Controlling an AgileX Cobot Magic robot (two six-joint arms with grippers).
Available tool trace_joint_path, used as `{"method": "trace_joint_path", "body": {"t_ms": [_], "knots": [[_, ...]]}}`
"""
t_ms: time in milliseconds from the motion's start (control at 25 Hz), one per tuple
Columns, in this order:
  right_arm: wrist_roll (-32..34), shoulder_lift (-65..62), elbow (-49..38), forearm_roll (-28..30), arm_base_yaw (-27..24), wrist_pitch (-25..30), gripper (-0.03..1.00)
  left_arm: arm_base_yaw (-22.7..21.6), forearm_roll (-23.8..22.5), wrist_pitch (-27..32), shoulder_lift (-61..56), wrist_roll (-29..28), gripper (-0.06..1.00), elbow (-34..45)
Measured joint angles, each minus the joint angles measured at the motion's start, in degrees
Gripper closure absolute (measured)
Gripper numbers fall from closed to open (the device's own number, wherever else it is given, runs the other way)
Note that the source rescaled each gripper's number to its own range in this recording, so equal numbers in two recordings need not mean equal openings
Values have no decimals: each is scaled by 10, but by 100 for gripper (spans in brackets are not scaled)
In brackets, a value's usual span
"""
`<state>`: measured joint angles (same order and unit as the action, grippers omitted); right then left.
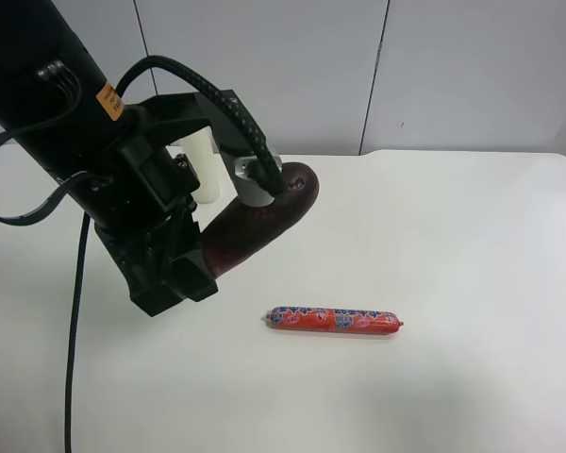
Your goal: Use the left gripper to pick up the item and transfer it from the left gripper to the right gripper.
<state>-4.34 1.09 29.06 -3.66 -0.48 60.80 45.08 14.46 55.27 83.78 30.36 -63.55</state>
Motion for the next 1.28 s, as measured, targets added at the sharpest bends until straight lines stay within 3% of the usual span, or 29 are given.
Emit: {"method": "trace_joint_path", "body": {"t_ms": [280,440,960,1280], "knots": [[-69,174,81,-97,2,-17,-3,0,0,-5,0,0,94,0],[-138,285,141,-138,39,-46,-3,0,0,-6,0,0,94,0],[-295,580,221,-173,295,-122,-2,0,-1,-8,0,26,94,0],[-352,636,257,-202,381,-128,1,0,-1,-9,0,81,94,0]]}}
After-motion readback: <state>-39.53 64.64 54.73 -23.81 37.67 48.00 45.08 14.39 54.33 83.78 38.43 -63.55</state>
